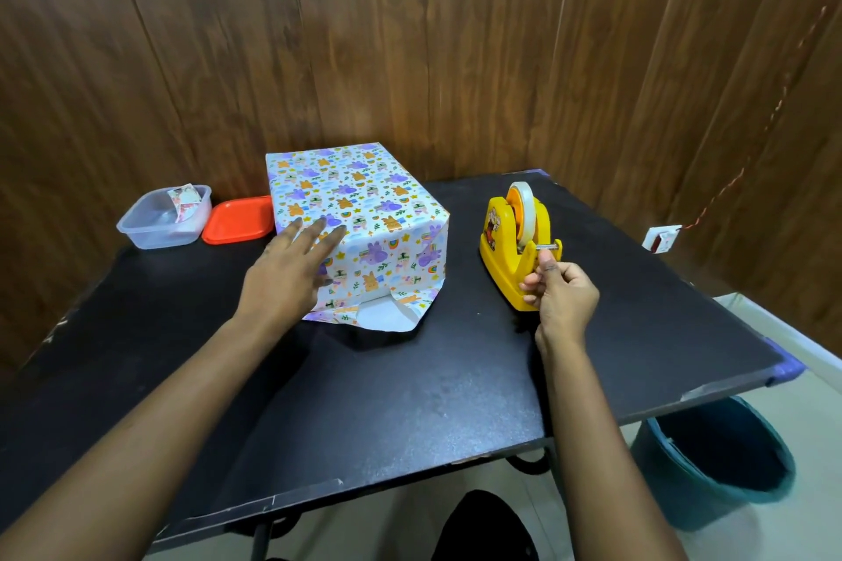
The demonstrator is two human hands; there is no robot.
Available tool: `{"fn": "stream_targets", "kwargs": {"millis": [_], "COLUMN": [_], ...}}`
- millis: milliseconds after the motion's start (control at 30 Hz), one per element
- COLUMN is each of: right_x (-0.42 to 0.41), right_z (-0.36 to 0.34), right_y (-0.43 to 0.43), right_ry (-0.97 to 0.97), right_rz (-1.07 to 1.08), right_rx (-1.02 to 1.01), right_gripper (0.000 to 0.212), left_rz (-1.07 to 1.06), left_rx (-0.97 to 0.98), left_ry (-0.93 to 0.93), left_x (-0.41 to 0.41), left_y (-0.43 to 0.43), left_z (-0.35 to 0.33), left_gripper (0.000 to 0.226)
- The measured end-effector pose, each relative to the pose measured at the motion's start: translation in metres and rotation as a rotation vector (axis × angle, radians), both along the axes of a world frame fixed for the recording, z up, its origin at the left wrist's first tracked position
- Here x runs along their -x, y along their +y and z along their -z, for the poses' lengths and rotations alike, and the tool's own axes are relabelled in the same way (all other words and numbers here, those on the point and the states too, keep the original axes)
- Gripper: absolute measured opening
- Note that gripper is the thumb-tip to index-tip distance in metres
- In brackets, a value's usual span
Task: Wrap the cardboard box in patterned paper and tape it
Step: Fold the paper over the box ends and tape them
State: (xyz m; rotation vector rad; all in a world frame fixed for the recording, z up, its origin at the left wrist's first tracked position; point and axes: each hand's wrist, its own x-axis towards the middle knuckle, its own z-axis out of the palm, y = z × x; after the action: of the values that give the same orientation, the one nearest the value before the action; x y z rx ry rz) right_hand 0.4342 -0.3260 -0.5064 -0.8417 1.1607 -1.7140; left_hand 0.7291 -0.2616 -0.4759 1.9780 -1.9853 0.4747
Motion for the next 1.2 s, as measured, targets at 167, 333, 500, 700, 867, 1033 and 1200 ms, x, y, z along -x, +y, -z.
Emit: {"fn": "stream_targets", "kwargs": {"millis": [167, 333, 500, 700, 867, 1033, 1200], "right_x": [-0.006, -0.017, -0.107, -0.166, -0.160, -0.168, -0.175], "right_z": [-0.002, -0.003, -0.019, -0.023, -0.024, -0.010, -0.003], "right_y": [0.004, 0.018, 0.052, 0.046, 0.026, 0.025, 0.026], "right_ry": [-0.300, -0.662, -0.435, 0.260, 0.991, 1.284, 1.328], "right_rz": [-0.111, -0.362, -0.757, -0.622, -0.719, -0.600, -0.530], "right_rx": [-0.194, -0.260, -0.344, -0.183, 0.056, 0.287, 0.413], "right_gripper": [0.030, 0.021, 0.017, 0.028, 0.018, 0.013, 0.015], "left_rz": [-0.006, -0.031, -0.059, 0.014, 0.008, 0.013, 0.020], "left_rx": [-0.011, -0.035, -0.050, -0.035, -0.027, -0.013, -0.001], "left_ry": [-0.004, 0.015, 0.075, 0.048, 0.019, 0.038, 0.048], "left_x": [0.001, 0.003, 0.000, -0.001, -0.006, -0.008, -0.007], "left_y": [0.003, 0.004, 0.005, 0.003, 0.002, 0.002, 0.002], "left_z": [-0.001, -0.004, -0.008, -0.008, -0.006, -0.002, -0.001], "left_gripper": [0.066, 0.068, 0.069, 0.065, 0.065, 0.067, 0.066]}}
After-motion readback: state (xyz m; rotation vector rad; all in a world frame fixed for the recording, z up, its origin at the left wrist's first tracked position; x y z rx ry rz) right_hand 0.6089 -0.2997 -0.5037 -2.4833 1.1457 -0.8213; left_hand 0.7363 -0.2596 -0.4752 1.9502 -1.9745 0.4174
